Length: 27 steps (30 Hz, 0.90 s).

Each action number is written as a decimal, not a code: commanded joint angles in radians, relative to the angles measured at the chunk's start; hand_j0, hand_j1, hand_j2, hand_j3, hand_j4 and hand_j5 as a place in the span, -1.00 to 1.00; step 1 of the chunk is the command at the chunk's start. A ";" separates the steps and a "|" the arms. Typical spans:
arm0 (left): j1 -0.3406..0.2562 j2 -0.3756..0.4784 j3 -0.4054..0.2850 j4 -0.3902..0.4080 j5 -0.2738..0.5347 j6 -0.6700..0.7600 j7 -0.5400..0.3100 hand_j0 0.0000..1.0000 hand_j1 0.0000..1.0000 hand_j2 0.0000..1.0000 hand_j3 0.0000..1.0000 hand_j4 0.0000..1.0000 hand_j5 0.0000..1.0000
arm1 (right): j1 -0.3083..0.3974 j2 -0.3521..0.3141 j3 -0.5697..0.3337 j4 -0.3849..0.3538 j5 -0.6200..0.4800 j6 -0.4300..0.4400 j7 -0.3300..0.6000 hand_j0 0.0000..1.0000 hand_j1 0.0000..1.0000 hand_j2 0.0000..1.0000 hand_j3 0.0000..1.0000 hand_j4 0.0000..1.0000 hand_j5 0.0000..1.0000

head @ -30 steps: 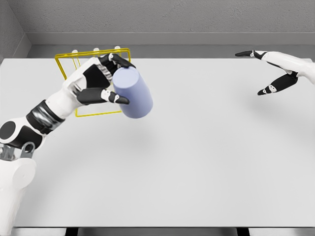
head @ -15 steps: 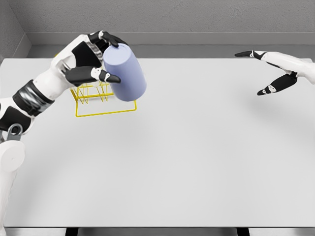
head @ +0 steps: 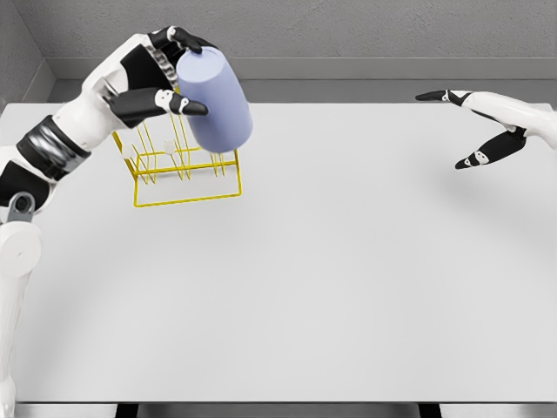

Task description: Place the cup on the cup holder with both arms

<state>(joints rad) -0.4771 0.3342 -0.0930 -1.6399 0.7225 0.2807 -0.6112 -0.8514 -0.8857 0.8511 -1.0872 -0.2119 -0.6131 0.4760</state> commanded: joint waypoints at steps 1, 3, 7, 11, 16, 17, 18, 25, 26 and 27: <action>0.000 0.000 0.010 0.005 0.006 0.012 0.000 -0.16 -0.16 -0.16 -0.16 -0.16 -0.16 | 0.000 -0.001 -0.001 0.000 -0.007 0.002 0.000 1.00 1.00 1.00 1.00 1.00 1.00; -0.005 0.000 0.015 0.020 0.003 0.015 0.000 -0.16 -0.16 -0.16 -0.16 -0.16 -0.16 | 0.000 -0.001 -0.001 0.000 -0.007 0.002 0.000 1.00 1.00 1.00 1.00 1.00 1.00; -0.015 0.000 0.019 0.048 -0.001 0.017 0.000 -0.16 -0.16 -0.16 -0.16 -0.16 -0.16 | 0.000 0.001 -0.001 0.000 -0.007 0.002 0.000 1.00 1.00 1.00 1.00 1.00 1.00; -0.035 0.000 0.019 0.083 -0.006 0.017 0.000 -0.16 -0.16 -0.16 -0.16 -0.16 -0.16 | 0.000 0.001 -0.001 0.000 -0.007 0.002 0.000 1.00 1.00 1.00 1.00 1.00 1.00; -0.061 -0.001 0.019 0.115 -0.037 0.023 0.000 -0.16 -0.16 -0.16 -0.16 -0.16 -0.16 | 0.000 0.001 -0.001 0.000 -0.007 0.002 0.000 1.00 1.00 1.00 1.00 1.00 1.00; -0.063 -0.003 0.018 0.115 -0.038 0.023 0.000 -0.17 -0.17 -0.17 -0.17 -0.17 -0.17 | 0.000 0.001 -0.001 0.000 -0.009 0.002 0.000 1.00 1.00 1.00 1.00 1.00 1.00; -0.063 -0.003 0.018 0.123 -0.038 0.023 0.000 -0.16 -0.16 -0.16 -0.16 -0.16 -0.16 | 0.000 0.001 0.000 0.000 -0.007 0.002 0.000 1.00 1.00 1.00 1.00 1.00 1.00; -0.060 -0.029 0.016 0.153 -0.080 0.023 0.000 -0.16 -0.16 -0.16 -0.16 -0.16 -0.16 | 0.000 0.001 0.003 -0.002 -0.007 0.002 0.000 1.00 1.00 1.00 1.00 1.00 1.00; -0.058 -0.029 0.015 0.158 -0.080 0.023 0.000 -0.16 -0.16 -0.16 -0.16 -0.16 -0.16 | 0.000 0.001 0.003 -0.002 -0.007 0.002 0.000 1.00 1.00 1.00 1.00 1.00 1.00; -0.058 -0.031 0.015 0.161 -0.081 0.023 0.000 -0.16 -0.16 -0.16 -0.16 -0.16 -0.16 | 0.000 0.001 0.005 -0.002 -0.007 0.002 0.000 1.00 1.00 1.00 1.00 1.00 1.00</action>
<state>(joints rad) -0.5338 0.3073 -0.0776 -1.4871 0.6412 0.3034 -0.6112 -0.8514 -0.8842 0.8561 -1.0880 -0.2119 -0.6131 0.4760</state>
